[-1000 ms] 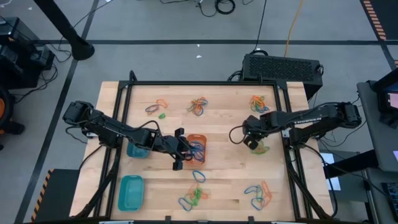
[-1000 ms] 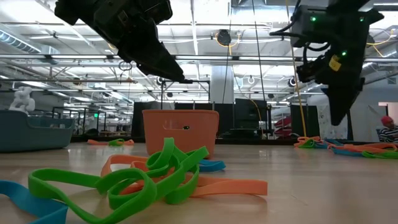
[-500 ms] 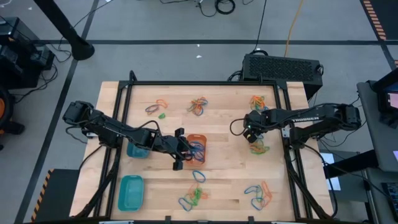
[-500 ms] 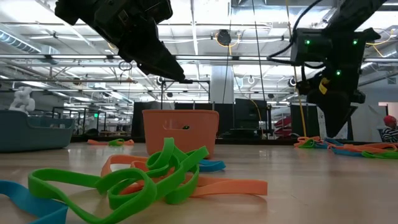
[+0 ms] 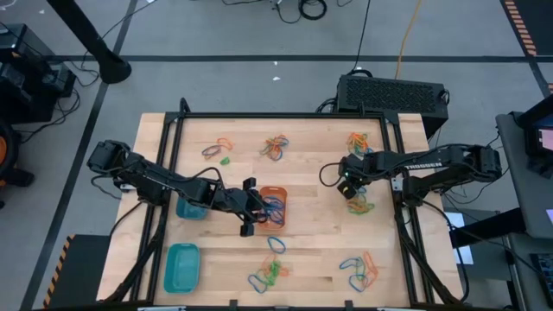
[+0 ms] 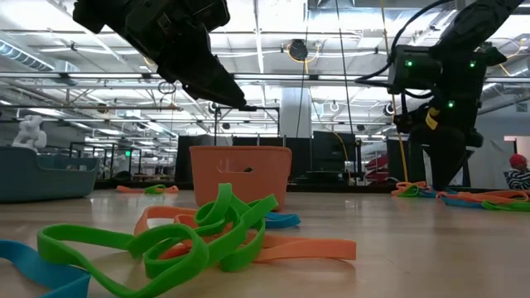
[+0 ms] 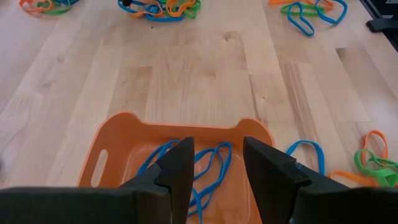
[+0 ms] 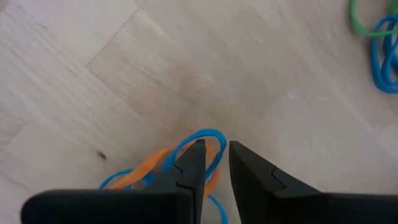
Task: Sort rubber bands into baskets
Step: Put the blue rubber band into the orange bin
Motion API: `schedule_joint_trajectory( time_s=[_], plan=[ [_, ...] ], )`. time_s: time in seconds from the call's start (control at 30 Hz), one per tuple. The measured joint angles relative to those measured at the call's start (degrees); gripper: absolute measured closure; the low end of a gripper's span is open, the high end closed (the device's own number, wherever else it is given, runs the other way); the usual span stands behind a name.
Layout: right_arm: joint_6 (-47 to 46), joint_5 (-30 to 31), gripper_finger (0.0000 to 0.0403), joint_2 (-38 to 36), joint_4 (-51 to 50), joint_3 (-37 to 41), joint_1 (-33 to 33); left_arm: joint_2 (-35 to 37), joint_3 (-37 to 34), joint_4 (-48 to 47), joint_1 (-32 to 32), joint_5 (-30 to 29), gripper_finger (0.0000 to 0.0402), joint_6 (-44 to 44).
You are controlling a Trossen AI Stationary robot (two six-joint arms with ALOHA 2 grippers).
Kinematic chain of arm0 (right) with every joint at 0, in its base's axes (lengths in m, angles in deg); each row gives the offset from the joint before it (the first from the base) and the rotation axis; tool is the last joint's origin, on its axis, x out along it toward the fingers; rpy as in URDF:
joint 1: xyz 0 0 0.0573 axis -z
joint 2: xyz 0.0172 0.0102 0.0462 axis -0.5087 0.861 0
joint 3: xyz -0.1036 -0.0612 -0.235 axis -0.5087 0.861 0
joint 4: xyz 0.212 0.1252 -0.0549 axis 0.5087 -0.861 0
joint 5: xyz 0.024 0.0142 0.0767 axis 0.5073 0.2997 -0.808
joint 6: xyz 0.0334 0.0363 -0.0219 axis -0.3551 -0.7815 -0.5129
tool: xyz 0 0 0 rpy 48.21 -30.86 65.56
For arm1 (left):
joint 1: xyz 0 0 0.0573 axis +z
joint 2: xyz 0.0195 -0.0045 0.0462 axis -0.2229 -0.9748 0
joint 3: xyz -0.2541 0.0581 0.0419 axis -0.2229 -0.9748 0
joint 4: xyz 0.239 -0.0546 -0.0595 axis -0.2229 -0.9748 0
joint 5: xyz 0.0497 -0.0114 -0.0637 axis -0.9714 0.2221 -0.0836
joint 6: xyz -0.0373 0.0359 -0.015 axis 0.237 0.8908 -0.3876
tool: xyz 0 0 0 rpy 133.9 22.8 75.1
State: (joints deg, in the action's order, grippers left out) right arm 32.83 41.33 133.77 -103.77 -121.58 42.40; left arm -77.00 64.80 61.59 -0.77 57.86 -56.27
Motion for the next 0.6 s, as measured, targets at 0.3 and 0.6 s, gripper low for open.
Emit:
schedule_joint_trajectory(
  time_s=[0.3,0.6],
  plan=[
    [3.51,-1.42,0.0397,0.00,2.23,0.02,0.23,0.00,0.00,-0.02,0.02,0.00,0.0256,0.02],
    [5.79,-1.52,0.0402,-3.91,8.69,0.00,-2.10,0.00,0.00,-0.46,0.02,0.00,0.0256,0.04]
  ],
)
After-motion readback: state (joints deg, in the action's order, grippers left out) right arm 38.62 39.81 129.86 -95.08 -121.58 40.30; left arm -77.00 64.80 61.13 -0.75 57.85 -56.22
